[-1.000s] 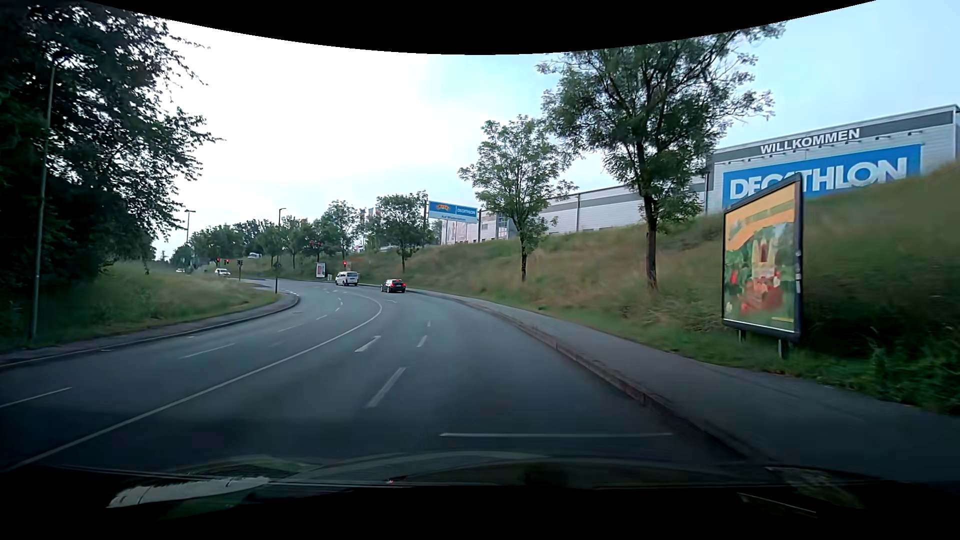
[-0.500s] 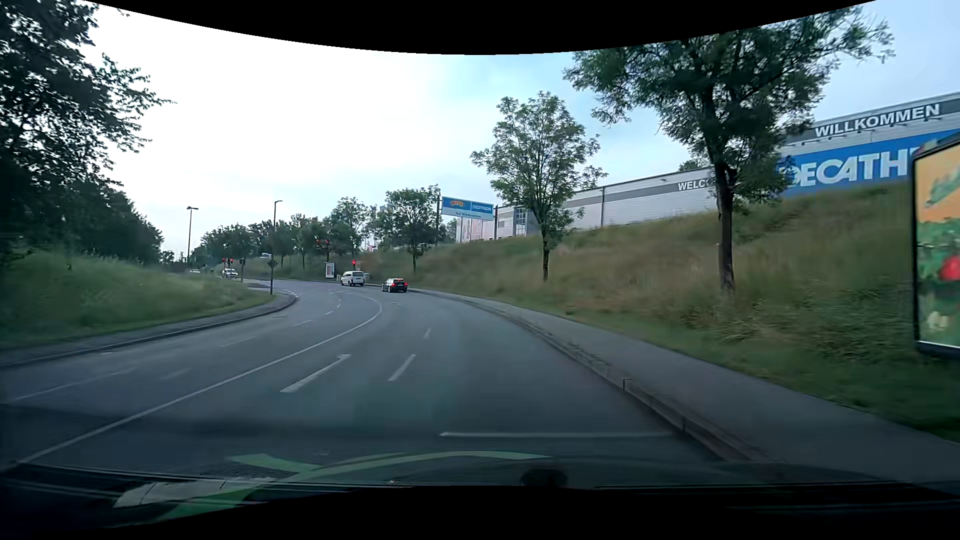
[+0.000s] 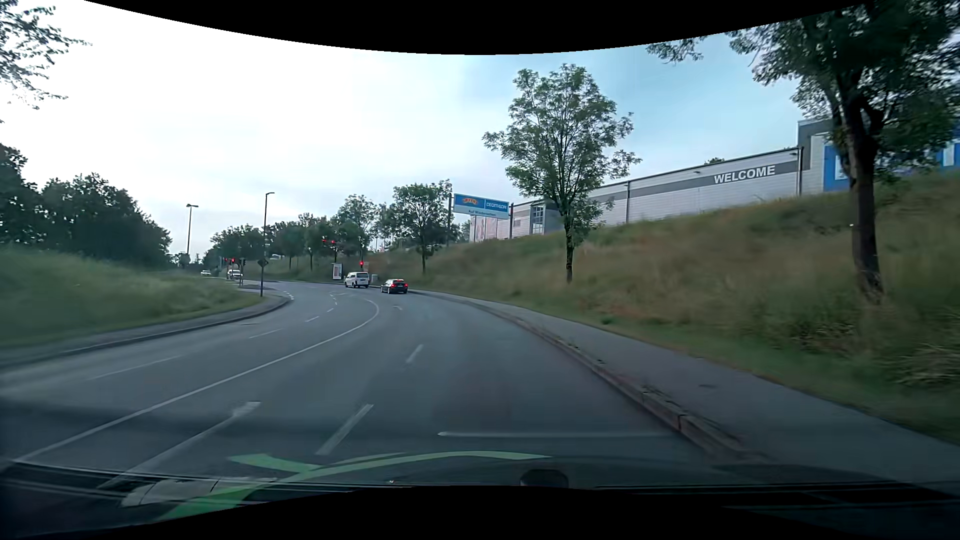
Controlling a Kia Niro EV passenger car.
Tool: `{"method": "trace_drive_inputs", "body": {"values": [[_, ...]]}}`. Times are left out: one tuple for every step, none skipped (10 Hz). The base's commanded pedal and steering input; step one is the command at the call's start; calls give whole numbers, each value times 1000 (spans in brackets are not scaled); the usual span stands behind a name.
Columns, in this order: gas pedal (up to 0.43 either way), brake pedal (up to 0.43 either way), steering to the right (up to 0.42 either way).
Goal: Follow the waypoints while adhering to traffic rules and regulations
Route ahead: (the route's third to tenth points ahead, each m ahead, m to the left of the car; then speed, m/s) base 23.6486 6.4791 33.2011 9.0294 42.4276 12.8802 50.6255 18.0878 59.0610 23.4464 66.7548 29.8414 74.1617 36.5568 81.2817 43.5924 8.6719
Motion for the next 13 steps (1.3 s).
{"method": "trace_drive_inputs", "body": {"values": [[20, 0, -37], [0, 0, -37], [0, 0, -37], [0, 0, -37], [0, 0, -37], [0, 0, -37], [0, 0, -37], [0, 0, -37], [0, 0, -37], [0, 0, -37], [0, 0, -37], [0, 0, -37], [0, 0, -37]]}}
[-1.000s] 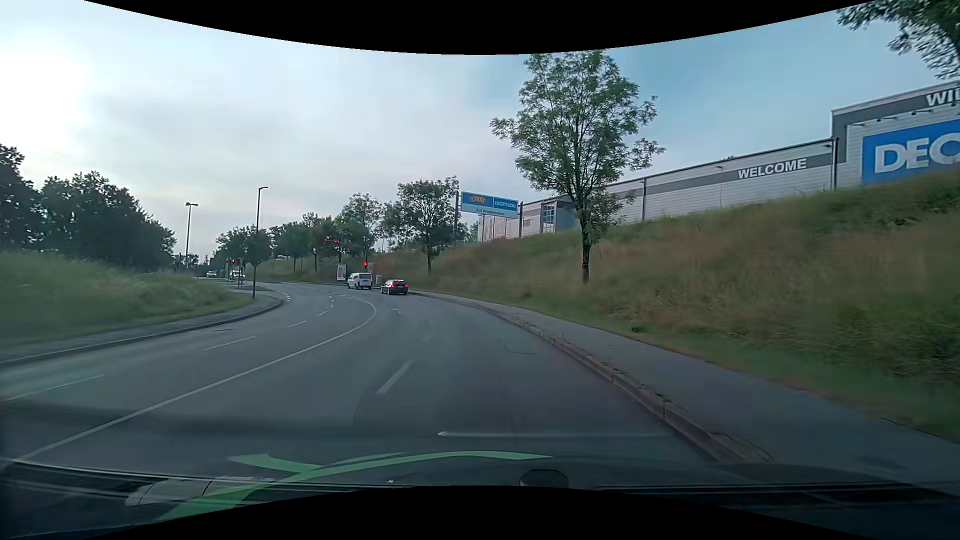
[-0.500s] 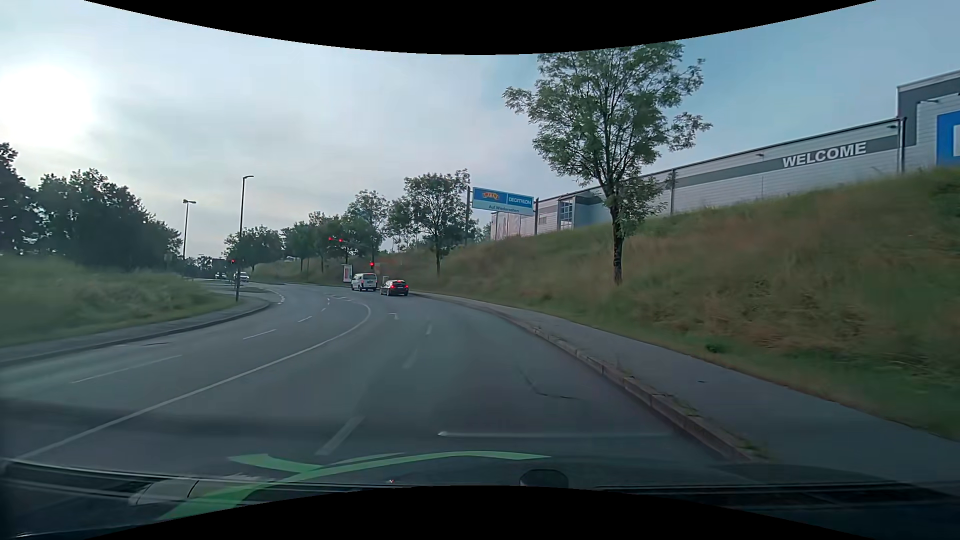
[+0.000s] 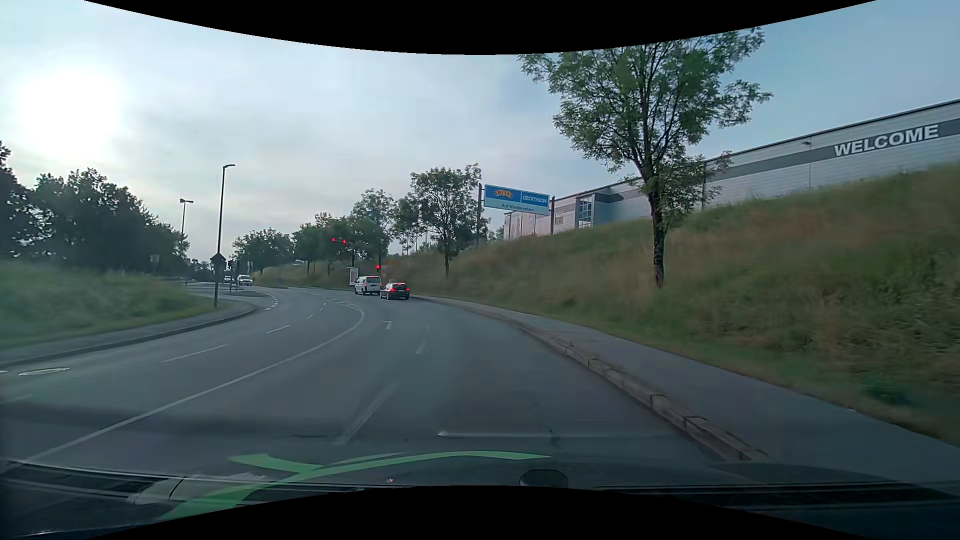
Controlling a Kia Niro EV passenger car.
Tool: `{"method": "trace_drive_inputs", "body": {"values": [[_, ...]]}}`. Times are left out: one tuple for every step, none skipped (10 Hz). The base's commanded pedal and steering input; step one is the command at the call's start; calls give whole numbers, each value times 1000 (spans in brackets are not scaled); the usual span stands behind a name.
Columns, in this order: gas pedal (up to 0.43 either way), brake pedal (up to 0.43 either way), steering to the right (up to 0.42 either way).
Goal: Follow the waypoints while adhering to traffic rules and regulations
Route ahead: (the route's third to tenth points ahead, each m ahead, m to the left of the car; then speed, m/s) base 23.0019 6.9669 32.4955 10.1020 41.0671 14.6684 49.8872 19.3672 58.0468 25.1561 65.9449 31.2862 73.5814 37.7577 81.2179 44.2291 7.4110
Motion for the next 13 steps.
{"method": "trace_drive_inputs", "body": {"values": [[0, 0, -37], [0, 0, -37], [0, 0, -37], [0, 0, -37], [0, 0, -37], [0, 0, -37], [0, 0, -37], [0, 0, -37], [0, 0, -37], [0, 0, -38], [0, 0, -38], [0, 0, -38], [0, 0, -38]]}}
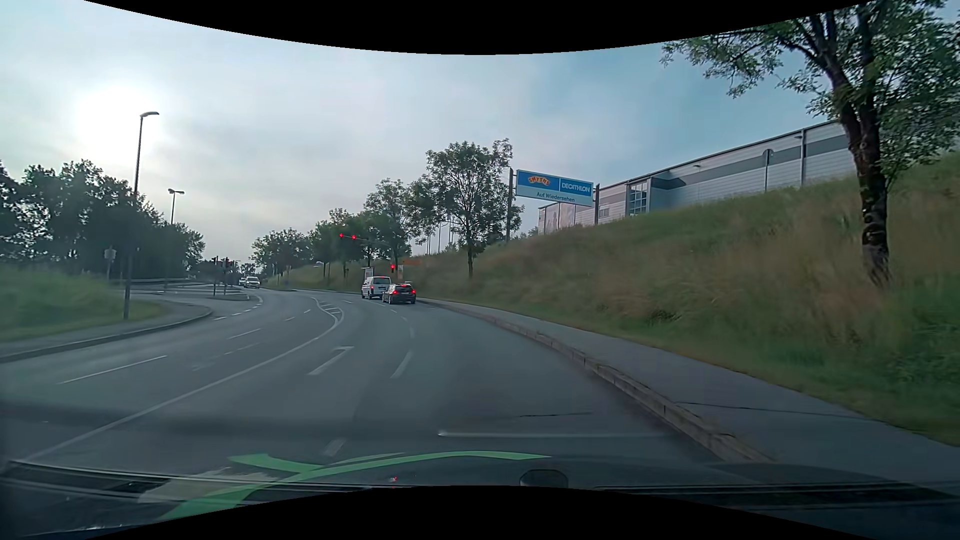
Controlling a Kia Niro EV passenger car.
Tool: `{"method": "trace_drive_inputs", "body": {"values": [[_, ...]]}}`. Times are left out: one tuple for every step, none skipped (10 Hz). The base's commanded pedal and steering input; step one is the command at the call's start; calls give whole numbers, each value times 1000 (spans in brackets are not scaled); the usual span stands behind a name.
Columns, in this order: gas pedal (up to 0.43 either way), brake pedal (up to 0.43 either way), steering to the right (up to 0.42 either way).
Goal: Follow the waypoints while adhering to traffic rules and regulations
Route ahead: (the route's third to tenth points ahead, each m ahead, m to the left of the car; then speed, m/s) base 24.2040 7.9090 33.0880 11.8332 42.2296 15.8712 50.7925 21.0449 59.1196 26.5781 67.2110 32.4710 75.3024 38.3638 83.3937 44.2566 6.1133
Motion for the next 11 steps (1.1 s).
{"method": "trace_drive_inputs", "body": {"values": [[0, 0, -38], [0, 0, -39], [0, 0, -40], [0, 0, -40], [0, 0, -41], [0, 0, -43], [0, 0, -43], [0, 0, -43], [0, 0, -44], [0, 0, -45], [0, 0, -46]]}}
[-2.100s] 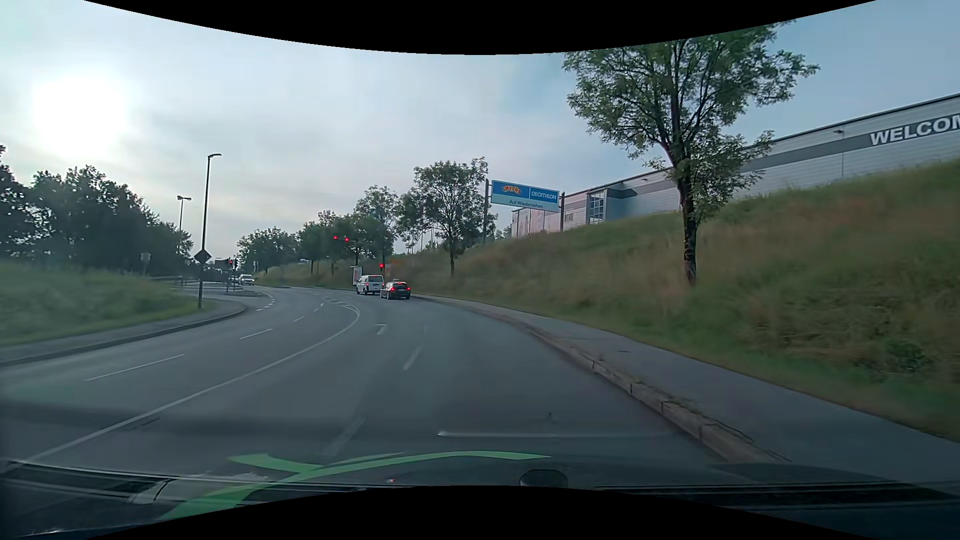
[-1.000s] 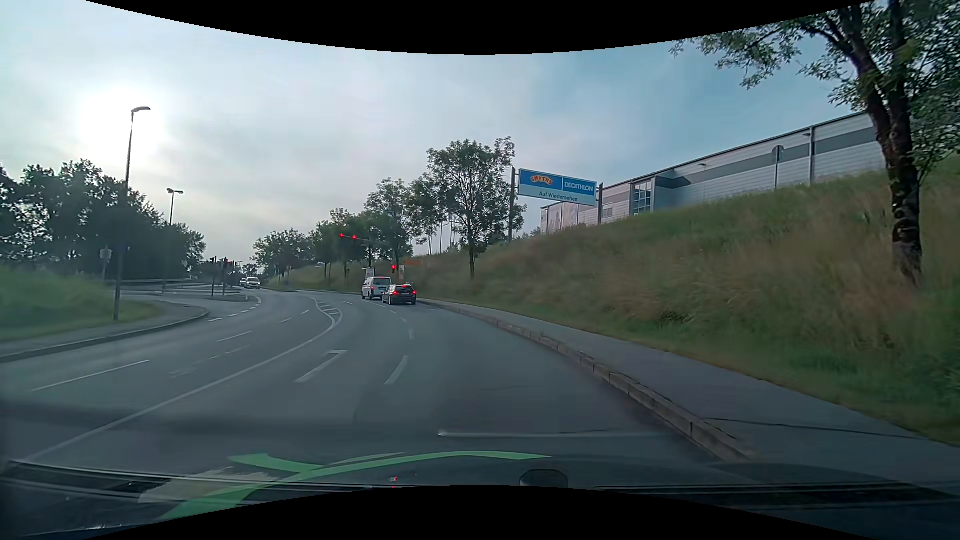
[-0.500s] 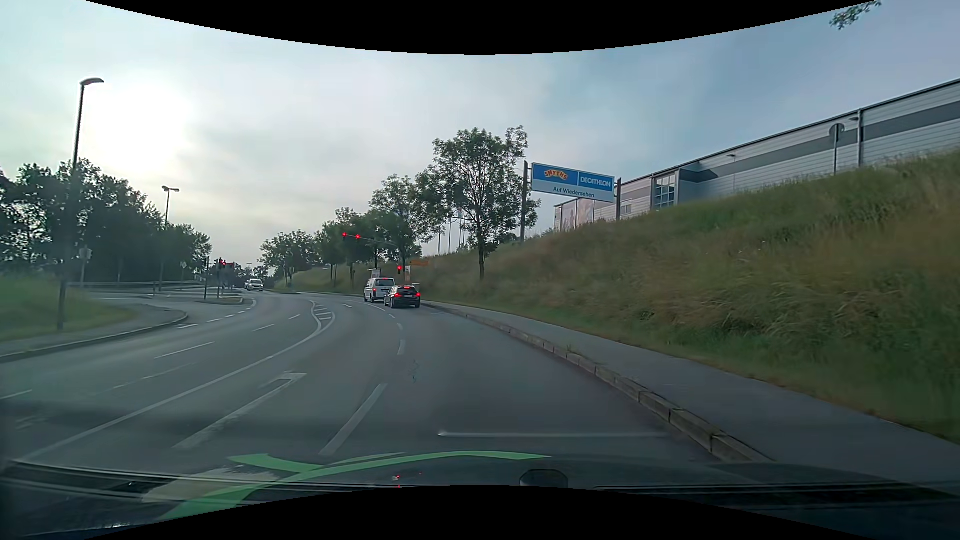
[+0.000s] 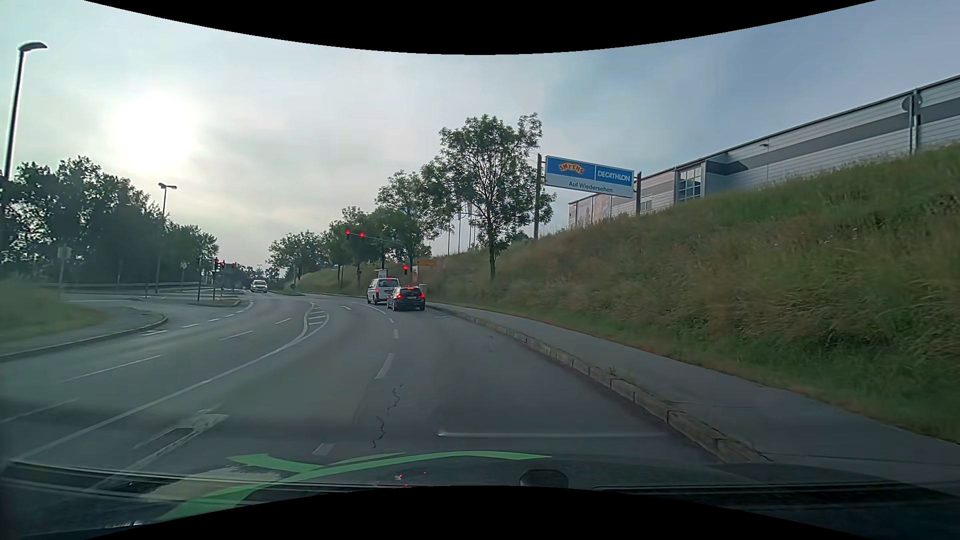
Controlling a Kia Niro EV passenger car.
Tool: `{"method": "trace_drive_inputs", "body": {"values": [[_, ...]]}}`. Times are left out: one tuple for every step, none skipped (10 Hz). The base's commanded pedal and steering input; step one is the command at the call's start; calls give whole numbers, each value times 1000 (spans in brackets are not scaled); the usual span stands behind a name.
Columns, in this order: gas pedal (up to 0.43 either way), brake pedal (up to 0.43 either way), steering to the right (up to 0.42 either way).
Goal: Follow the waypoints while adhering to traffic rules and regulations
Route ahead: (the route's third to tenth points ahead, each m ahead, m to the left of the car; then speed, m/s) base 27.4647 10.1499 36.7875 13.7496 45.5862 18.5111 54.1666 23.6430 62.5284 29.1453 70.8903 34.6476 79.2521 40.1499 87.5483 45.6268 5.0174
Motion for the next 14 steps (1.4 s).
{"method": "trace_drive_inputs", "body": {"values": [[0, 0, -46], [0, 0, -46], [0, 0, -46], [0, 0, -50], [0, 0, -56], [0, 0, -59], [0, 0, -63], [0, 0, -66], [0, 0, -67], [0, 0, -68], [0, 0, -69], [0, 0, -70], [0, 0, -70], [0, 0, -70]]}}
